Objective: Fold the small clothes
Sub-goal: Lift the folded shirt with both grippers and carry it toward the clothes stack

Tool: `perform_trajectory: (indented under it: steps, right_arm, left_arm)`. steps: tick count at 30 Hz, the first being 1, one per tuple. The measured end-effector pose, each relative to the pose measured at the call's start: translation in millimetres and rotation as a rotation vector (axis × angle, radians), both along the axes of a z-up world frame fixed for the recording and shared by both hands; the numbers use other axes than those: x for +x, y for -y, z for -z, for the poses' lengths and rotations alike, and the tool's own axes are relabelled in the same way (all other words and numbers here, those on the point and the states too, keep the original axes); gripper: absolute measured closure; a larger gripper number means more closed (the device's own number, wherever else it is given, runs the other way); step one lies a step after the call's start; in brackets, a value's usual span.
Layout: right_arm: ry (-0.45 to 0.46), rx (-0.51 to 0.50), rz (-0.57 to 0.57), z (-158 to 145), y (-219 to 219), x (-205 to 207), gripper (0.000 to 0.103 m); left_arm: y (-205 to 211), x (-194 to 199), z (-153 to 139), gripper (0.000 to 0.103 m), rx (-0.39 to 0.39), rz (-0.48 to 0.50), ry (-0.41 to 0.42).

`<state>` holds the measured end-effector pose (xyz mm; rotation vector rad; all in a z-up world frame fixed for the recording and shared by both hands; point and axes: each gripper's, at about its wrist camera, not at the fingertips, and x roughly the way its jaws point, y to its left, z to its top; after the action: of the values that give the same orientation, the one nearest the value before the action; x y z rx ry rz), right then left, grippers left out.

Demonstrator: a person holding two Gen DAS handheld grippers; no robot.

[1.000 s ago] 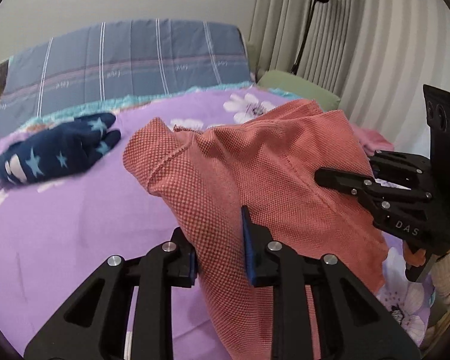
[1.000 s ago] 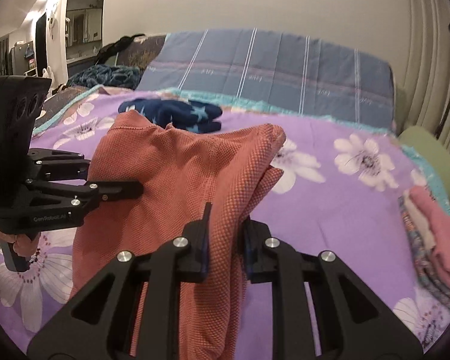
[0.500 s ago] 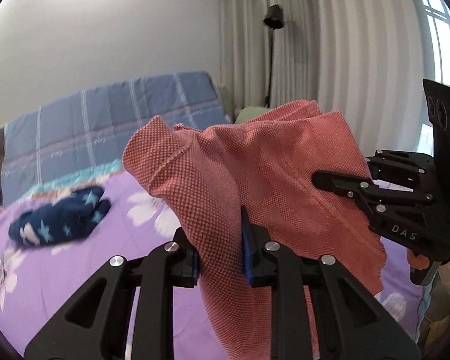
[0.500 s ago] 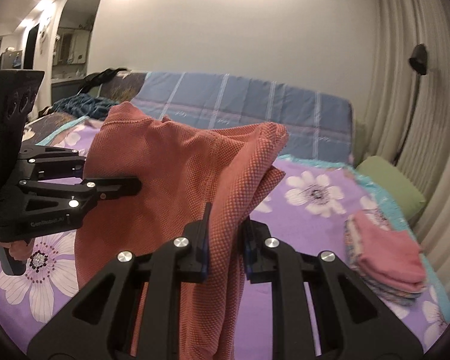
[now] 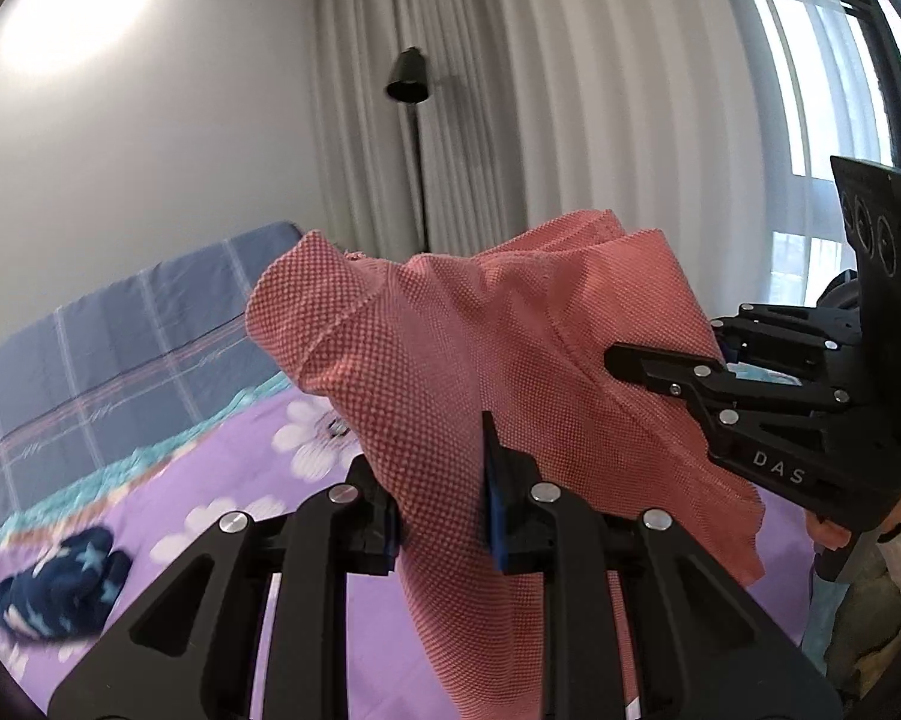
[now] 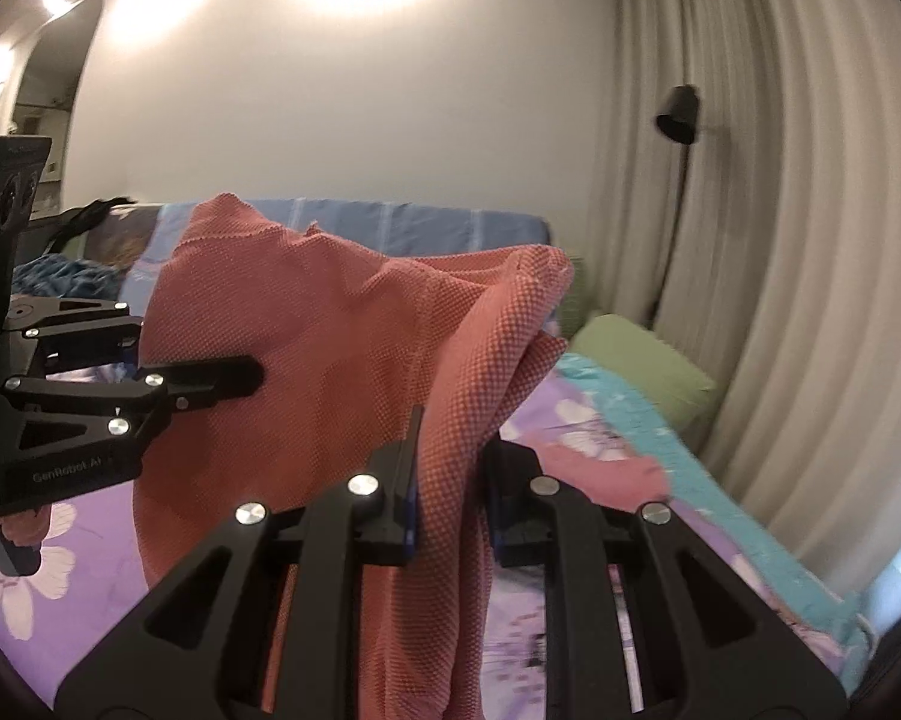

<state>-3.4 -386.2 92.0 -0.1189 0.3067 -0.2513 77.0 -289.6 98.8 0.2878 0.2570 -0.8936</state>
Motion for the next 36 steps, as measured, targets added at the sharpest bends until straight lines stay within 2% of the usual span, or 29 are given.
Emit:
perform_trajectory:
  steps: [4,5,8,19,25,30,32,33,34,35,36]
  right_arm:
    - [0.011,0.015,0.058,-9,33,4,0.087]
    - [0.010,0.065,0.071,-11,40,5,0.087]
    - [0.023,0.060,0.110,-16,60,10,0.087]
    - [0.027,0.138,0.206,-21,131,46,0.087]
    - [0.010,0.166,0.260,-14,163,84,0.087]
    - [-0.025,0.181,0.318,6,186,121,0.087]
    - [-0.053,0.183,0.352,18,198,137,0.087]
    - [-0.092,0.178,0.380,29,205,150,0.085]
    - [-0.156,0.165,0.431,43,213,164,0.071]
    - [-0.234,0.154,0.495,58,220,176,0.057]
    - [-0.321,0.147,0.559,80,230,186,0.046]
  left_arm:
    - [37,3,-10,0.081,0.015,0.034,0.032]
    - [44,4,-12,0.081,0.018,0.040,0.041]
    - [61,13,-19,0.081,0.019,0.056,0.054]
    - [122,36,-20,0.081,0.059,0.068,0.093]
    - [159,60,-14,0.081,0.098,0.047,0.111]
    - [187,90,0,0.081,0.119,0.021,0.089]
    - [206,108,11,0.074,0.132,0.006,0.072]
    - [214,117,20,0.071,0.154,-0.006,0.060]
    - [225,130,34,0.059,0.194,-0.048,0.049]
    - [232,138,46,0.051,0.225,-0.101,0.045]
    - [236,147,59,0.051,0.256,-0.135,0.029]
